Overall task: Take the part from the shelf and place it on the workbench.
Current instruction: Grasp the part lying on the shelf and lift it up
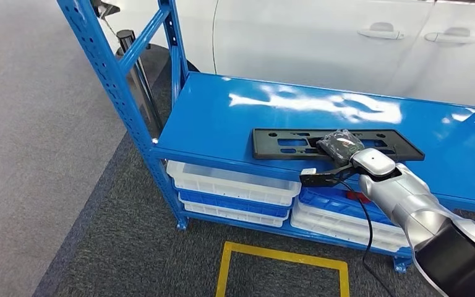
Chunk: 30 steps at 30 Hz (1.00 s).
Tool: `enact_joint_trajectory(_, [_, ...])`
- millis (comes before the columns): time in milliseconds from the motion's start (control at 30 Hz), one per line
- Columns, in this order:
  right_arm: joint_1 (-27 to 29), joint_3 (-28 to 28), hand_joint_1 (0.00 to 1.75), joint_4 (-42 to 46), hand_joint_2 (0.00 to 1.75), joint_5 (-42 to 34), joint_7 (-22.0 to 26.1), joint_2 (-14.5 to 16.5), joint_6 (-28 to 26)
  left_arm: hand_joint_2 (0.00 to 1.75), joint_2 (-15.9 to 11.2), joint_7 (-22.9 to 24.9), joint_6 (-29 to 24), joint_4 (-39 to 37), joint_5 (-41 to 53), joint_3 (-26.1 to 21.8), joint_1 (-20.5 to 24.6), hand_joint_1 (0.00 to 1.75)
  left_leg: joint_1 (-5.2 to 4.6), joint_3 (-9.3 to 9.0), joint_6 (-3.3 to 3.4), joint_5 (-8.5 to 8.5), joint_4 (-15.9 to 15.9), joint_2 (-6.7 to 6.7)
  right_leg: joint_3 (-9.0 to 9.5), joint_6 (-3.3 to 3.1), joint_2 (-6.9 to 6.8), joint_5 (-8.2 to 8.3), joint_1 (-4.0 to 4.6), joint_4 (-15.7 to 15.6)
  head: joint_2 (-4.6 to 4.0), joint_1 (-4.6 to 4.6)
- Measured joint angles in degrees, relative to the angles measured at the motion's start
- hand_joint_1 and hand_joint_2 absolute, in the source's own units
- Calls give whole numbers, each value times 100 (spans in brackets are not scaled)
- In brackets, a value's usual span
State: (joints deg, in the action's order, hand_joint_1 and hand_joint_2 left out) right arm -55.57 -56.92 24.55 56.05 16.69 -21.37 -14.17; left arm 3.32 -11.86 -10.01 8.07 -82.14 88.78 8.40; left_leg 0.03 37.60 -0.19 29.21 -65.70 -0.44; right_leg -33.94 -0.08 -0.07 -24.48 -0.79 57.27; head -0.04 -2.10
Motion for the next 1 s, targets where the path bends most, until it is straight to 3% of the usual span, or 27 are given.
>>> enact_joint_trajectory(67, [4, 0, 175, -1, 175, 10, 31, 3, 5, 0, 0, -11, 4, 0, 0, 0, -11, 0, 17, 354, -29, 304, -753, 1, -4, -16, -4, -2, 5, 3, 0, 0])
enact_joint_trajectory(100, [4, 0, 175, -1, 175, 15, 46, 4, 10, 0, 0, -16, 7, 0, 0, 0, -16, 0, 23, 436, -37, 318, -921, 2, -3, -15, -3, -3, 6, 5, 0, 0])
enact_joint_trajectory(133, [4, 1, 175, -1, 175, 19, 61, 4, 14, 0, 0, -19, 8, 0, 1, 0, -17, 0, 30, 401, -39, 218, -849, 2, 2, -11, -1, -5, 5, 7, 0, 0])
enact_joint_trajectory(167, [4, 1, 175, -1, 175, 20, 76, 4, 17, 0, 0, -22, 9, 0, 1, 0, -16, 0, 38, 262, -34, 38, -566, 3, 11, -4, 1, -10, 5, 10, 0, 0])
enact_joint_trajectory(233, [0, 4, 175, -1, 175, 20, 103, 3, 6, 0, 0, -28, 8, 0, 1, 0, -8, 0, 44, -151, -3, -307, 261, 4, 20, 33, 9, -29, 15, 29, 0, 0])
enact_joint_trajectory(300, [0, 9, 175, -1, 175, 11, 118, -1, -28, 0, 0, -34, 8, 0, 0, 0, -4, 0, 31, -355, 51, -409, 692, 3, 1, 95, 17, -34, 34, 44, 0, 0])
enact_joint_trajectory(433, [17, 51, 175, 1, 175, -59, 189, -8, -131, 0, 0, -35, 7, 0, -3, 0, -2, 0, 18, -362, 193, -446, 772, 6, -54, 230, 17, -106, 5, 129, 0, 0])
enact_joint_trajectory(467, [23, 69, 175, 4, 175, -72, 217, -10, -158, 0, 0, -35, 6, 0, -5, 0, 3, 0, 25, -364, 223, -462, 793, 9, -142, 253, 14, -235, -2, 324, 0, 0])
enact_joint_trajectory(567, [43, 106, 175, 47, 175, -81, 274, -20, -214, 0, 0, -22, 5, 0, -27, 0, 1, 0, 13, -352, 257, -470, 795, 12, -665, 289, 11, -743, -9, 1430, 0, 0])
enact_joint_trajectory(600, [44, 114, 175, 83, 175, -78, 282, -26, -214, 0, -1, -16, 7, 0, -37, 0, -3, 0, 9, -350, 259, -468, 790, 11, -786, 294, 11, -783, -10, 1660, 0, 0])
enact_joint_trajectory(633, [33, 125, 175, 137, 175, -73, 286, -35, -193, 0, -1, -12, 8, 0, -47, 0, -4, 0, 7, -350, 256, -464, 780, 11, -805, 295, 11, -709, -11, 1671, 0, 0])
enact_joint_trajectory(700, [-38, 155, 175, 308, 175, -66, 286, -72, -95, 0, -2, -14, 10, 0, -70, -1, 1, 0, 9, -352, 237, -442, 751, 10, -547, 286, 9, -312, -20, 1075, 0, 0])
enact_joint_trajectory(767, [-183, 182, 175, 543, 175, -69, 284, -143, 74, 0, -6, -27, 10, 0, -98, -2, 10, 0, -16, -334, 198, -411, 709, 7, -232, 259, 15, -35, -10, 378, 0, -1])
enact_joint_trajectory(800, [-265, 191, 175, 708, 175, -88, 282, -207, 194, 0, -10, -39, 10, 0, -110, -3, 11, 0, -30, -319, 176, -404, 695, 6, -164, 236, 20, 3, -2, 202, 0, -1])
enact_joint_trajectory(900, [-492, 215, 175, 1350, 175, -204, 272, -496, 625, 0, -27, -80, 9, 0, -136, -4, -8, 0, -41, -284, 112, -391, 680, 3, -168, 137, 22, -13, -7, 140, 0, 0])
enact_joint_trajectory(967, [-644, 253, 175, 1790, 175, -262, 227, -682, 860, 0, -36, -96, 8, 0, -157, -5, -15, 0, -34, -192, 50, -233, 460, 7, -151, 62, 12, -8, -30, 122, 0, 0])
enact_joint_trajectory(1000, [-720, 277, 175, 1996, 175, -274, 189, -751, 953, 0, -39, -99, 8, 0, -166, -6, -14, 0, -24, -70, 20, -74, 179, 9, -142, 32, 8, -9, -34, 117, 0, 0])
